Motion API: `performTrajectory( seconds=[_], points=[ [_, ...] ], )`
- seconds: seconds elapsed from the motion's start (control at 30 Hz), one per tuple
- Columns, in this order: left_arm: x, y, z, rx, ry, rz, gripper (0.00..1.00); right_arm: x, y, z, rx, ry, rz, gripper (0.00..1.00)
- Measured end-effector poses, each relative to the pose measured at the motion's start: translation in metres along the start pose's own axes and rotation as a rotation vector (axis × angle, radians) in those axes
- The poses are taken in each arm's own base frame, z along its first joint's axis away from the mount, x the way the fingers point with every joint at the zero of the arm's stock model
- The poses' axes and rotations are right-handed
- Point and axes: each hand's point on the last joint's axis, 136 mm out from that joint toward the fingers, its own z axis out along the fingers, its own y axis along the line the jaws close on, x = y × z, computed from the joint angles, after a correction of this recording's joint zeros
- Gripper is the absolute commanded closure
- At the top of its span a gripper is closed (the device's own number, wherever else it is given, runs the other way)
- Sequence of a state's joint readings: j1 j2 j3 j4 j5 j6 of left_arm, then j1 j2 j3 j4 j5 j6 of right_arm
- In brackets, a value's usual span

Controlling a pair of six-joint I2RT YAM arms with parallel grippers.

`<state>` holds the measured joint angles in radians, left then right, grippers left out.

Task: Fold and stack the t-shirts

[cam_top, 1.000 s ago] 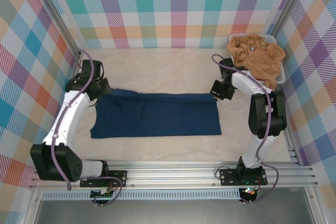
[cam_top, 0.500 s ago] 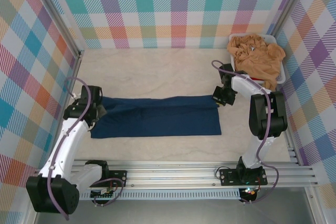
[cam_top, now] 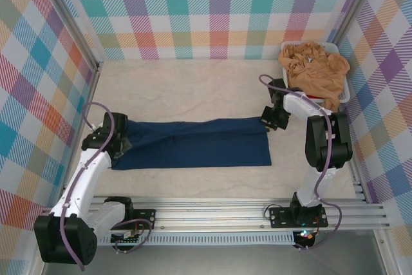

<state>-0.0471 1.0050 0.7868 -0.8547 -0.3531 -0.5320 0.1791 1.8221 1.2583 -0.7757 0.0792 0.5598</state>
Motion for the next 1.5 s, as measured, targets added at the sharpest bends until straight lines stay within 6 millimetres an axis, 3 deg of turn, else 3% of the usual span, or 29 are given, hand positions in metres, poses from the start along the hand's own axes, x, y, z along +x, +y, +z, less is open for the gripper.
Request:
performTrajectory(
  seconds=[0.23, 0.8, 0.93, 1.1, 1.23, 1.3, 1.4, 1.5],
  points=[
    [0.005, 0.003, 0.005, -0.023, 0.015, 0.009, 1.0, 0.011, -0.005, 0.008, 0.017, 0.027, -0.005, 1.0],
    [0.012, 0.009, 0.014, -0.055, 0.021, 0.024, 1.0, 0.011, 0.002, 0.001, 0.014, -0.004, -0.027, 1.0],
    [0.012, 0.009, 0.016, -0.061, 0.026, 0.024, 0.72, 0.013, -0.003, -0.002, 0.025, -0.021, -0.022, 0.71],
    [0.005, 0.008, 0.007, -0.056, 0.014, 0.021, 0.58, 0.014, -0.009, -0.023, 0.023, -0.074, -0.004, 0.7],
    [-0.025, -0.011, -0.012, 0.017, -0.044, -0.017, 0.37, 0.009, -0.002, -0.046, -0.025, -0.138, -0.006, 0.7],
    [-0.038, -0.027, -0.012, 0.059, -0.039, -0.022, 0.33, 0.006, 0.004, -0.048, -0.049, -0.143, -0.01, 0.7],
    [-0.055, -0.057, 0.005, 0.114, 0.028, -0.024, 0.36, 0.0, 0.017, -0.04, -0.075, -0.121, -0.014, 0.7],
    [-0.072, -0.078, 0.048, 0.132, 0.124, -0.049, 0.42, -0.008, 0.026, -0.025, -0.078, -0.099, -0.015, 0.66]
  ],
)
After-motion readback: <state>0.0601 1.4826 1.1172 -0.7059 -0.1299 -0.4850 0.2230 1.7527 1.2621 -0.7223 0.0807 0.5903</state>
